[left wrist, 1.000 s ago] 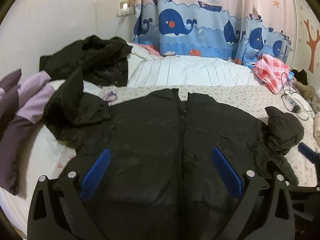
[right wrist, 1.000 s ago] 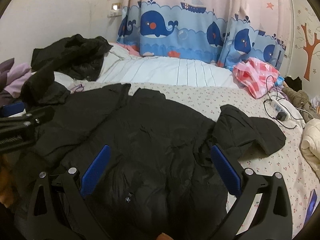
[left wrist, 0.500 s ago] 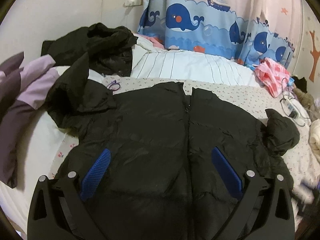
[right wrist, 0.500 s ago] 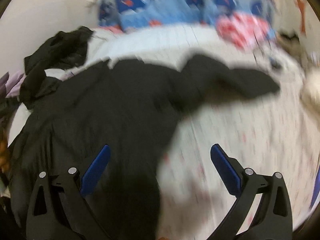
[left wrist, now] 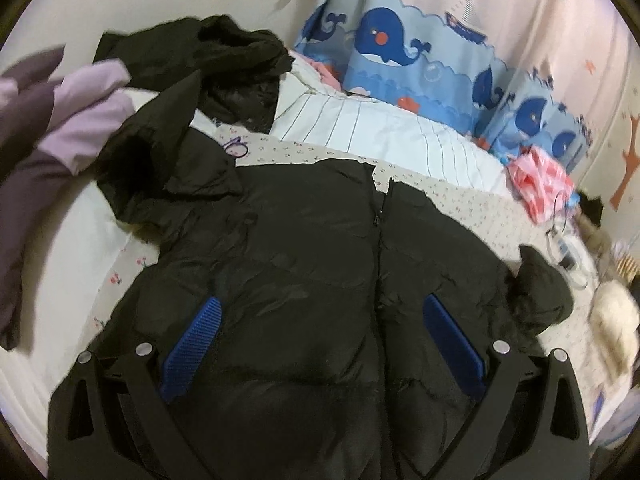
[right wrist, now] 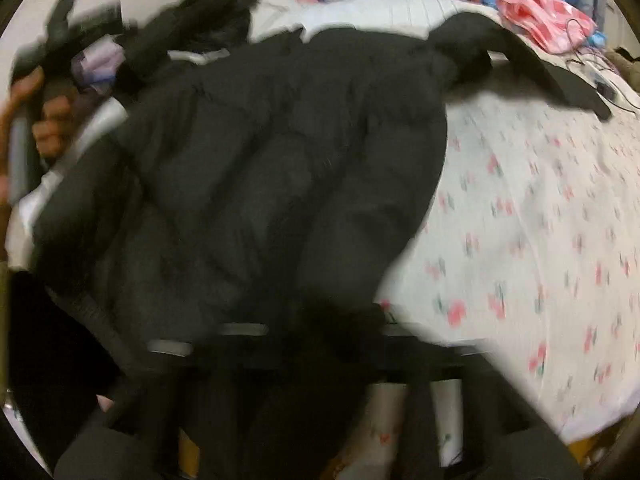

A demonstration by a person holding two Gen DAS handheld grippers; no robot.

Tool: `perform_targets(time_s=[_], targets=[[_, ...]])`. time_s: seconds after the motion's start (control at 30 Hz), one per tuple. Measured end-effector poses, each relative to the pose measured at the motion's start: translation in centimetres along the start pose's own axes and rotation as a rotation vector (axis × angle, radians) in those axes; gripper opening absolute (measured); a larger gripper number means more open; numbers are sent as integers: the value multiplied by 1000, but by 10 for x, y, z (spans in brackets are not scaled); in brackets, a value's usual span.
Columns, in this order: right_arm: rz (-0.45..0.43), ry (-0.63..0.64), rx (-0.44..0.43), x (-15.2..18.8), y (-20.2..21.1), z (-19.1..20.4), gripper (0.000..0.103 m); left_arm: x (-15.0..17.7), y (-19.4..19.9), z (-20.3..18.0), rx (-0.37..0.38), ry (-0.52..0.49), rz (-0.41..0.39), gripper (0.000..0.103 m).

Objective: Fold large clothes
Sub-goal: 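Reach the right tool to the jacket sleeve cuff and grasp it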

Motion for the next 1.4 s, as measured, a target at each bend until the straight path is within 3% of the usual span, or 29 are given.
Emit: perform_targets(time_s=[0.1,0.17,0.23,0.33,0.4,0.43,0.47,0.5,0.53,0.57,0.6,0.67,0.87,1.07,1.17,1.23,1.27,1.3,1.33,1.37,1.4], targets=[[-120,5,65,-43,58,-31,6,-2,5,8,35,62,3,97],[-140,5,90,-61,92,-54,6,-4,8,8,42,68,1,97],[-79,42,154,-54,94,-70,6,-3,5,7,32,50,4,97],[136,137,260,-14,65,-98,6,2,-6,-2,34,46,40,97],[242,15,152,-7,51,-116,9,5,-11,-9,50,41,57,97],[232,-6,114,-12,55,-121,12,7,-14,-16,53,31,64,97],[182,-39,76,-26,65,-129,21,8,-16,-20,54,20,67,97],[124,-98,31,-41,78,-138,45,9,-18,-27,55,9,66,97],[54,-165,4,-56,93,-152,60,9,-19,-31,57,4,63,97],[-71,-266,-23,-80,112,-175,91,10,-22,-36,57,-2,64,97],[-155,-338,-52,-95,122,-193,97,11,-26,-43,62,-14,71,97],[-225,-507,-135,-119,125,-236,96,12,-31,-53,72,-29,69,97],[-243,-914,-220,-122,64,-350,97,11,-41,-78,110,-53,36,97],[-319,-1003,-185,-148,-3,-423,96,10,-56,-77,108,-59,21,97],[-383,-1014,-160,-175,-33,-450,96,8,-60,-77,177,1,34,97],[-408,-986,-139,-195,-46,-464,89,8,-62,-78,186,19,38,97],[-405,-965,-138,-203,-54,-472,67,7,-62,-79,196,18,34,97],[-376,-947,-123,-209,-63,-477,32,7,-63,-80,191,11,28,97],[-347,-929,-82,-214,-67,-482,10,7,-64,-80,184,5,24,97],[-367,-916,-57,-218,-60,-482,3,7,-65,-81,180,-2,21,97],[-416,-893,-40,-226,-47,-483,3,7,-66,-82,178,-6,20,97]])
Point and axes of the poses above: each gripper's, at about its wrist camera, not at the fingertips, and y roughly against the way its jaws point, z to its left, x to its underside, the point moved 8 cm from there along -y, roughly the way its jaws point
